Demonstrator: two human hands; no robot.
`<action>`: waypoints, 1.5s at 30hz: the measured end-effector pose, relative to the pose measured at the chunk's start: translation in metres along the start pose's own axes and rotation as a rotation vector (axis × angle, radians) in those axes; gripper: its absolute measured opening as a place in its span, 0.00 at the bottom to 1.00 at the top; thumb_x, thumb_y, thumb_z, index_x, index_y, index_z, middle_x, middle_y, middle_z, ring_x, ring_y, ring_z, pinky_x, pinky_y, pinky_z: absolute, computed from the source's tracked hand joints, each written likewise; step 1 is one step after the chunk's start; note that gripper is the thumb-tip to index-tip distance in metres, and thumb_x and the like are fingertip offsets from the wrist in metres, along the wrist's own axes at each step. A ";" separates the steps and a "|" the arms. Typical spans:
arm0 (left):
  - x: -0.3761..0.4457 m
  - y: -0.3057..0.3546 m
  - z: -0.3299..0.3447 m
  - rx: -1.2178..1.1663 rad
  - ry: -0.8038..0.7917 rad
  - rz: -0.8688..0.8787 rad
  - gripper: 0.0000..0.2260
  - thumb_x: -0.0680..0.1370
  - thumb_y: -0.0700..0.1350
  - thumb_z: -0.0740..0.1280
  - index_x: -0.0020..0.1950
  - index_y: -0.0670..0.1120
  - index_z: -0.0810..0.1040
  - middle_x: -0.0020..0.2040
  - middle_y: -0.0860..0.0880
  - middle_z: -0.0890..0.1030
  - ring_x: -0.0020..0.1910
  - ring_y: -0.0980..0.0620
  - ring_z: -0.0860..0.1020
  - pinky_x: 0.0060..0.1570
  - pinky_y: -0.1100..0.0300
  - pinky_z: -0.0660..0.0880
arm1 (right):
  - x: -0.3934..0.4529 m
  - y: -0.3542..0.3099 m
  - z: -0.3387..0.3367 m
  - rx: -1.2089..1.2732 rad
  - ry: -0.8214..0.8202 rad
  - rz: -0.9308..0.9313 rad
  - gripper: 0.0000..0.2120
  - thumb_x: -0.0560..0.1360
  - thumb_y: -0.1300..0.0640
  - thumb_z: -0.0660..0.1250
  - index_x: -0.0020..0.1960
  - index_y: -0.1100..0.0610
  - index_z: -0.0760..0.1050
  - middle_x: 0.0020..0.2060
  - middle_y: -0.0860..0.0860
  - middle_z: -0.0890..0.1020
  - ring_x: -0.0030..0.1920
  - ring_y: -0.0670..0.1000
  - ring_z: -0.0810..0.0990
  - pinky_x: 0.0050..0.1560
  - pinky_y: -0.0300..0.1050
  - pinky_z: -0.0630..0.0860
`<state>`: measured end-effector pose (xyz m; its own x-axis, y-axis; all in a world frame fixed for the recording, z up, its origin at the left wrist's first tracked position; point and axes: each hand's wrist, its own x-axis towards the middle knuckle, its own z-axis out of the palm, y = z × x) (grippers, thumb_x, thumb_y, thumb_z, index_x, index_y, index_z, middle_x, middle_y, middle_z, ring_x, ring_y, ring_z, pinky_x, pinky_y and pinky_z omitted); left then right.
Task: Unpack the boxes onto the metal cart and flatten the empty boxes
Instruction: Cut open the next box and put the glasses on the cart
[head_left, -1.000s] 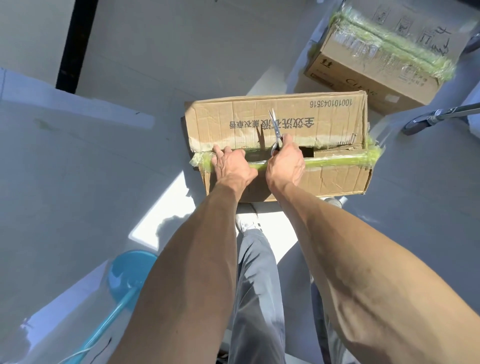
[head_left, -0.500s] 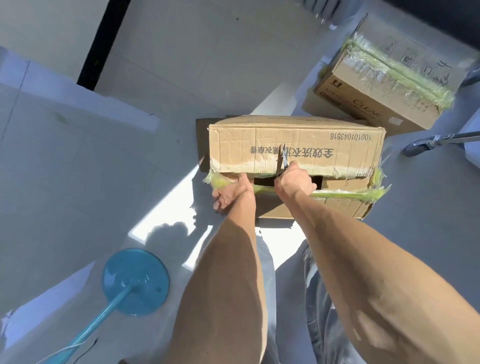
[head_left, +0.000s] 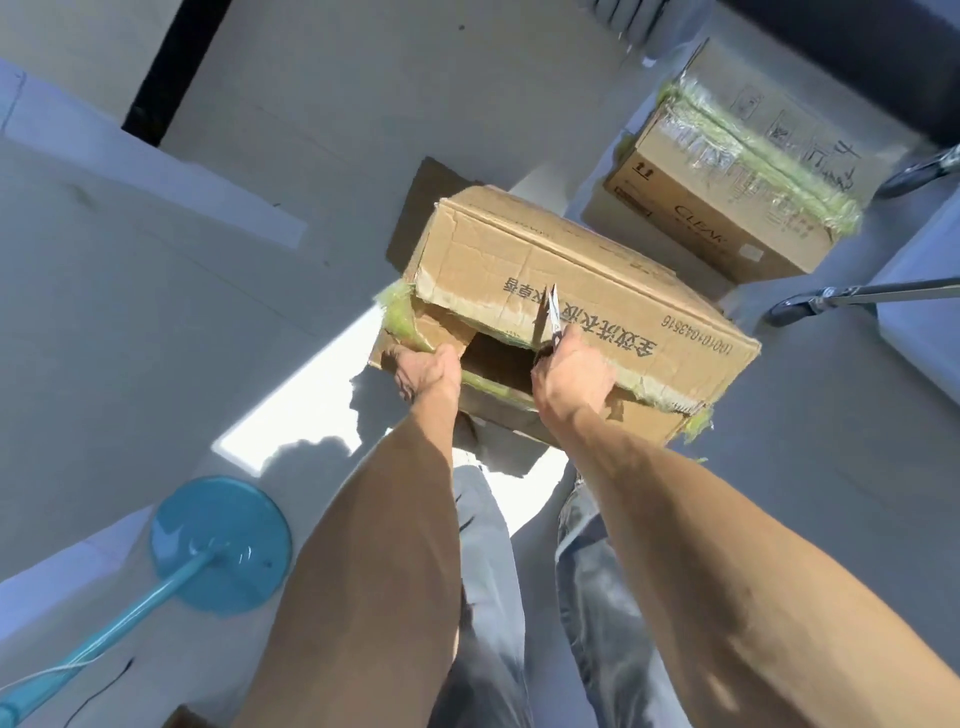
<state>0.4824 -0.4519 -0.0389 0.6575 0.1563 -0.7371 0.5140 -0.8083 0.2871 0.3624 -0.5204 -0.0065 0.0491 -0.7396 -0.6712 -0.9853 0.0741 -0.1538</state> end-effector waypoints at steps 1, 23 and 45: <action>-0.003 0.006 -0.004 0.035 0.030 0.069 0.29 0.73 0.37 0.66 0.74 0.41 0.64 0.62 0.37 0.78 0.62 0.38 0.76 0.67 0.46 0.71 | -0.002 0.006 -0.005 -0.039 0.017 -0.081 0.12 0.78 0.61 0.60 0.61 0.56 0.66 0.37 0.51 0.78 0.39 0.55 0.75 0.62 0.57 0.69; -0.060 0.116 -0.001 0.474 0.369 0.682 0.36 0.77 0.40 0.65 0.81 0.52 0.51 0.74 0.45 0.67 0.67 0.42 0.72 0.60 0.52 0.68 | -0.013 0.006 -0.058 0.401 0.450 0.033 0.11 0.79 0.57 0.58 0.61 0.53 0.67 0.48 0.53 0.80 0.50 0.57 0.77 0.57 0.52 0.65; -0.116 0.113 -0.020 0.769 0.223 0.956 0.36 0.76 0.36 0.66 0.80 0.52 0.55 0.77 0.43 0.60 0.74 0.44 0.63 0.57 0.50 0.72 | -0.058 -0.001 -0.064 0.659 -0.067 0.630 0.20 0.82 0.61 0.57 0.71 0.66 0.61 0.64 0.64 0.75 0.65 0.62 0.74 0.65 0.53 0.69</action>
<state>0.4756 -0.5504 0.0910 0.7078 -0.6446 -0.2888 -0.6271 -0.7617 0.1632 0.3501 -0.5202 0.0789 -0.4361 -0.3941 -0.8090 -0.5415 0.8330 -0.1139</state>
